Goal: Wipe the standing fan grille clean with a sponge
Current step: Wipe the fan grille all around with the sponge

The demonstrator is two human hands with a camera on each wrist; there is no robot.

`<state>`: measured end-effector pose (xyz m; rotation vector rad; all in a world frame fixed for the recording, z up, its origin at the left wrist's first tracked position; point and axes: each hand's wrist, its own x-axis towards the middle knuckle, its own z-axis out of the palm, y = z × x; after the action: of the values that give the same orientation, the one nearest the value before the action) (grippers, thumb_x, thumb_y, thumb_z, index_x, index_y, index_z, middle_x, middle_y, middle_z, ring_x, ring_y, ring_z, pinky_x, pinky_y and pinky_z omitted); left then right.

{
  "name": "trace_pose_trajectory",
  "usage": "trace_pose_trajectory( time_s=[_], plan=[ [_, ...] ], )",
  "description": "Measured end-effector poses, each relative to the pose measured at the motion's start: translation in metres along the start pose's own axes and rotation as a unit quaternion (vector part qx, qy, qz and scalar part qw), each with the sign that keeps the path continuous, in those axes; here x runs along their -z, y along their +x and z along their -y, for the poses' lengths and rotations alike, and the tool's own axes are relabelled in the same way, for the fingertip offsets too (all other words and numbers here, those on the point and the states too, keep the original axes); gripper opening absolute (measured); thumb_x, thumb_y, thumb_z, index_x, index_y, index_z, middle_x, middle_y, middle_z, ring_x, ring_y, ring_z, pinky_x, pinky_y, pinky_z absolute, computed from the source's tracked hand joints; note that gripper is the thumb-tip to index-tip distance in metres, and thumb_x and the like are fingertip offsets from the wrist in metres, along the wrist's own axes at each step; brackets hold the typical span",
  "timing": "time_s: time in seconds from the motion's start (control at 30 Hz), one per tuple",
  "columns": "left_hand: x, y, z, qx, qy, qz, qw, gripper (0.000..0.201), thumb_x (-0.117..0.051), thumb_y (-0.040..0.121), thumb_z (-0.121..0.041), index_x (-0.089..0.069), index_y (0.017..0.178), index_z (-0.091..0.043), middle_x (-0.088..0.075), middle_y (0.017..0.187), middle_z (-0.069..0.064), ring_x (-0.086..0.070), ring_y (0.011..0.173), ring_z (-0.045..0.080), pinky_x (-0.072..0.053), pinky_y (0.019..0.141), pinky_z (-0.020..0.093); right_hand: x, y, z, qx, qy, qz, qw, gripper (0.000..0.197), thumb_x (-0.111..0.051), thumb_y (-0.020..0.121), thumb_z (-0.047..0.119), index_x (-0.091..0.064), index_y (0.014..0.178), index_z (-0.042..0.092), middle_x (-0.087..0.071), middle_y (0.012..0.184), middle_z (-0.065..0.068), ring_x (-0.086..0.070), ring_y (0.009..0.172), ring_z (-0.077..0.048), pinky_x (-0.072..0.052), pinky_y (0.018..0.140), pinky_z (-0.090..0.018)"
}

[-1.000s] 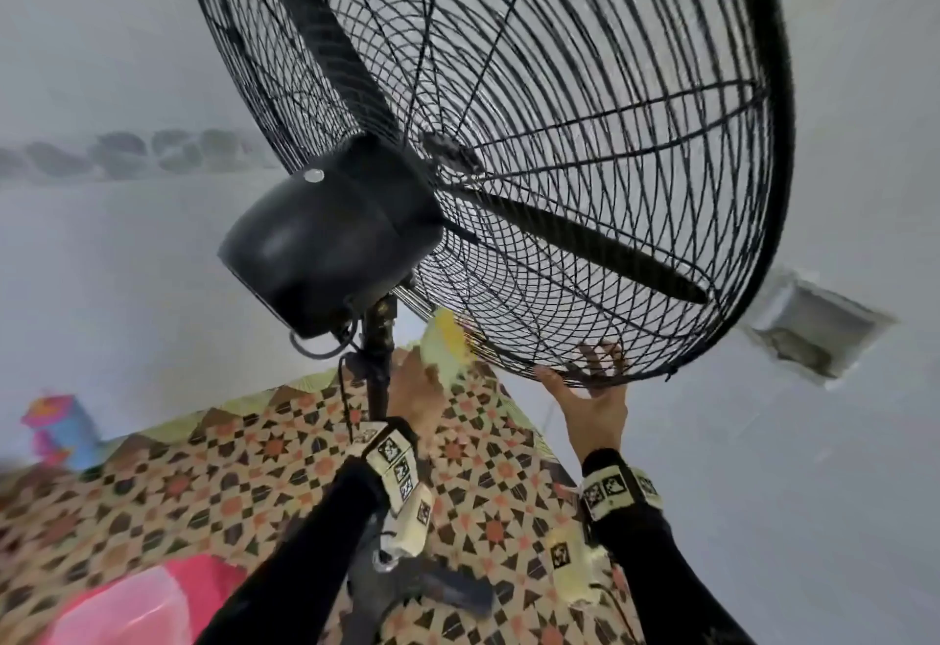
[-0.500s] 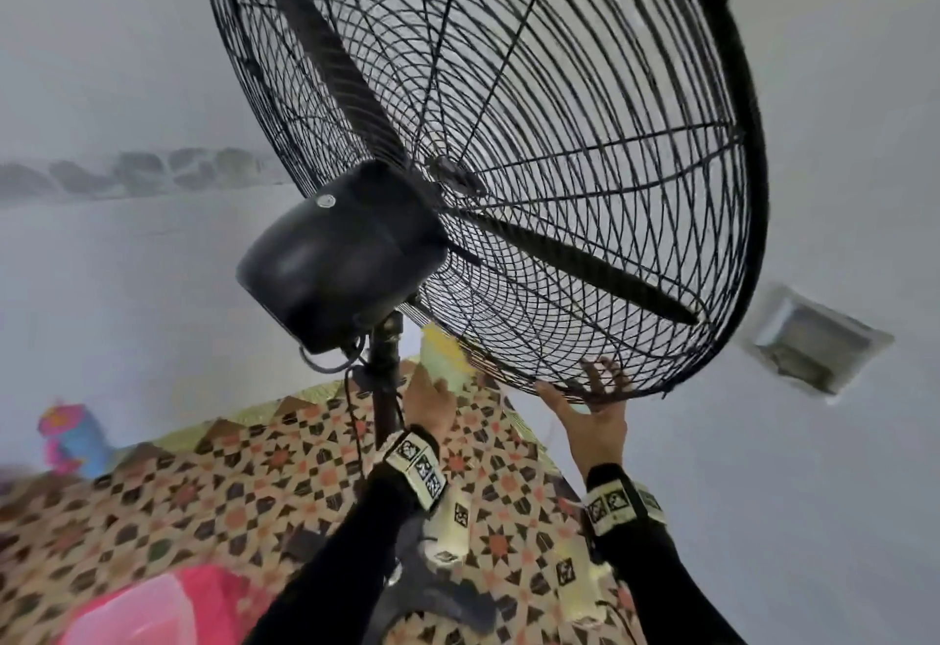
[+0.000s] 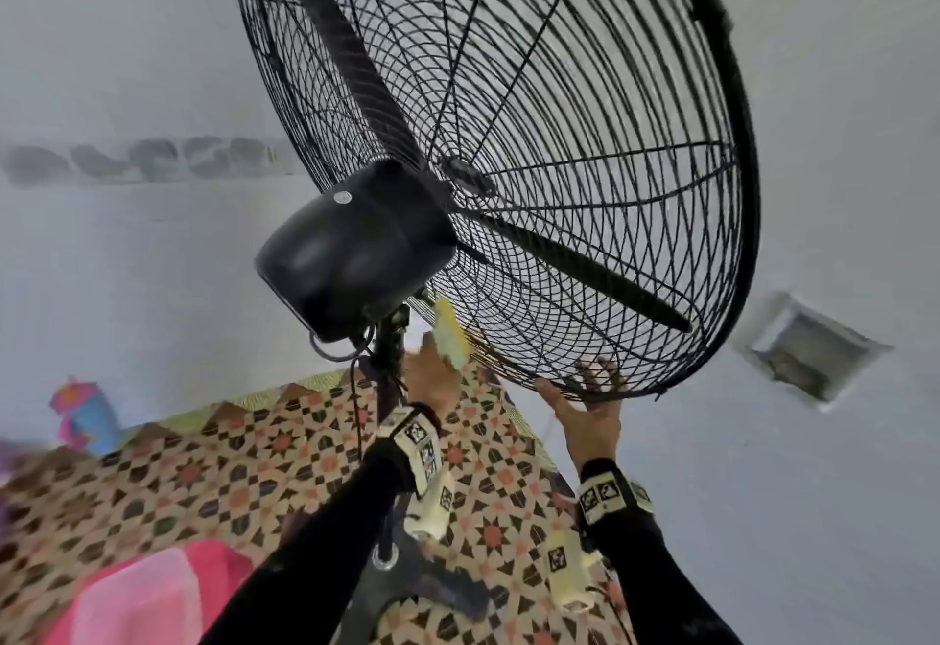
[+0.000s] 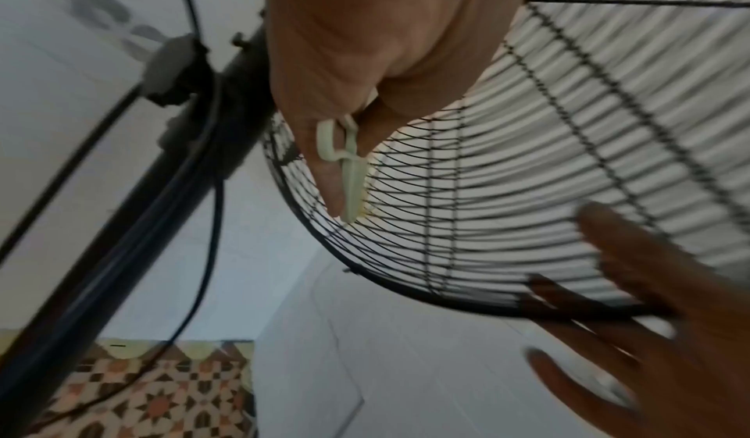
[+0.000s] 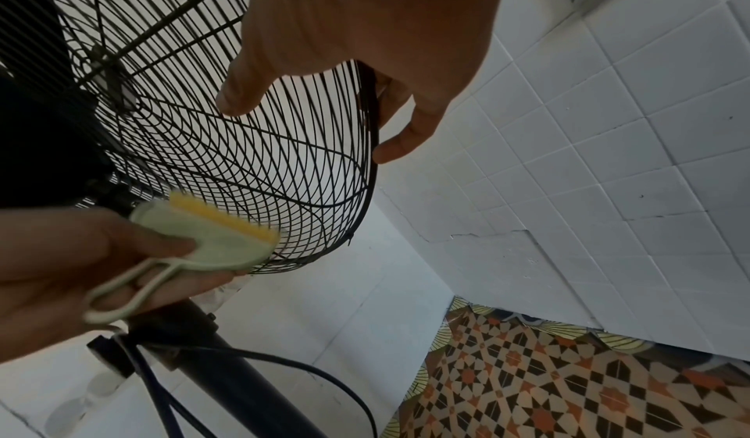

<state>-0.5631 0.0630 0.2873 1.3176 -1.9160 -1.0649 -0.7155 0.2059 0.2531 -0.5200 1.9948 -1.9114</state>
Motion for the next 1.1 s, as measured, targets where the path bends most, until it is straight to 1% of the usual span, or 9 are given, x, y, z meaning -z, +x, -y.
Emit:
trace_pose_trajectory(
  time_s=[0.1, 0.2, 0.3, 0.47, 0.57, 0.7, 0.8, 0.93, 1.1],
  plan=[
    [-0.005, -0.027, 0.002, -0.060, 0.004, 0.069, 0.996, 0.043, -0.046, 0.106, -0.002, -0.042, 0.149, -0.003, -0.062, 0.134, 0.017, -0.069, 0.110, 0.033, -0.057, 0.073, 0.017, 0.001, 0.000, 0.002, 0.006, 0.013, 0.005, 1.000, 0.081, -0.097, 0.043, 0.059, -0.052, 0.110, 0.056, -0.066, 0.127, 0.005, -0.060, 0.120, -0.017, -0.054, 0.101, -0.050],
    [0.010, -0.015, 0.009, -0.049, 0.025, 0.075, 0.996, 0.038, -0.046, 0.106, -0.002, -0.045, 0.144, 0.000, -0.062, 0.135, 0.019, -0.066, 0.117, 0.033, -0.060, 0.088, 0.029, 0.001, -0.001, 0.006, 0.015, 0.007, 0.016, 1.000, 0.072, -0.098, 0.047, 0.057, -0.050, 0.099, 0.072, -0.065, 0.128, 0.007, -0.059, 0.122, -0.015, -0.054, 0.101, -0.050],
    [0.022, 0.010, 0.006, 0.037, 0.036, 0.015, 0.999, 0.037, -0.047, 0.105, -0.005, -0.044, 0.141, 0.003, -0.060, 0.134, 0.026, -0.060, 0.122, 0.041, -0.051, 0.102, 0.046, 0.001, -0.003, 0.006, 0.005, 0.003, 0.016, 1.000, 0.077, -0.097, 0.043, 0.062, -0.050, 0.103, 0.065, -0.063, 0.131, 0.006, -0.058, 0.124, -0.019, -0.055, 0.098, -0.051],
    [0.009, -0.010, -0.012, -0.008, -0.021, 0.034, 0.999, 0.038, -0.047, 0.106, -0.004, -0.048, 0.144, -0.002, -0.061, 0.139, 0.020, -0.061, 0.128, 0.037, -0.054, 0.104, 0.043, 0.001, -0.004, 0.002, 0.017, 0.008, 0.011, 1.000, 0.081, -0.097, 0.040, 0.064, -0.045, 0.100, 0.078, -0.063, 0.132, 0.008, -0.058, 0.126, -0.018, -0.052, 0.103, -0.052],
    [0.015, -0.014, 0.005, 0.020, -0.139, 0.039, 0.989, 0.043, -0.058, 0.103, -0.007, -0.051, 0.145, -0.006, -0.064, 0.135, 0.015, -0.072, 0.111, 0.029, -0.065, 0.083, 0.037, 0.001, -0.004, 0.004, 0.014, -0.004, 0.011, 1.000, 0.081, -0.097, 0.040, 0.066, -0.043, 0.099, 0.081, -0.062, 0.134, 0.009, -0.056, 0.128, -0.017, -0.050, 0.105, -0.052],
    [0.016, -0.007, 0.021, 0.076, -0.299, -0.036, 0.950, 0.034, -0.073, 0.091, -0.002, -0.066, 0.121, -0.016, -0.075, 0.115, 0.006, -0.075, 0.097, 0.017, -0.060, 0.075, 0.025, 0.000, -0.002, 0.002, 0.013, -0.020, 0.006, 1.000, 0.083, -0.097, 0.041, 0.066, -0.040, 0.101, 0.080, -0.062, 0.133, 0.010, -0.057, 0.127, -0.018, -0.051, 0.104, -0.052],
    [0.006, -0.017, 0.023, 0.098, -0.385, -0.058, 0.916, 0.027, -0.066, 0.099, -0.005, -0.068, 0.113, -0.028, -0.075, 0.102, -0.002, -0.074, 0.091, 0.016, -0.062, 0.082, 0.034, 0.001, -0.001, -0.001, 0.009, -0.022, 0.005, 1.000, 0.083, -0.096, 0.040, 0.068, -0.039, 0.099, 0.080, -0.063, 0.132, 0.009, -0.057, 0.126, -0.017, -0.051, 0.104, -0.051],
    [0.007, -0.007, 0.031, 0.078, -0.289, -0.089, 0.950, 0.039, -0.059, 0.105, -0.014, -0.058, 0.144, -0.013, -0.069, 0.130, 0.011, -0.071, 0.112, 0.025, -0.059, 0.099, 0.049, 0.001, 0.001, -0.002, 0.010, -0.020, 0.010, 1.000, 0.084, -0.096, 0.041, 0.067, -0.044, 0.106, 0.071, -0.064, 0.130, 0.011, -0.057, 0.124, -0.015, -0.052, 0.104, -0.049],
    [-0.002, -0.006, 0.031, 0.043, -0.260, -0.044, 0.964, 0.043, -0.057, 0.106, -0.017, -0.055, 0.148, -0.020, -0.066, 0.136, 0.007, -0.070, 0.116, 0.028, -0.059, 0.097, 0.054, 0.001, 0.001, -0.003, -0.008, -0.020, 0.011, 1.000, 0.102, -0.095, 0.041, 0.069, -0.044, 0.126, 0.048, -0.062, 0.130, 0.012, -0.058, 0.124, -0.017, -0.054, 0.101, -0.049]
  ],
)
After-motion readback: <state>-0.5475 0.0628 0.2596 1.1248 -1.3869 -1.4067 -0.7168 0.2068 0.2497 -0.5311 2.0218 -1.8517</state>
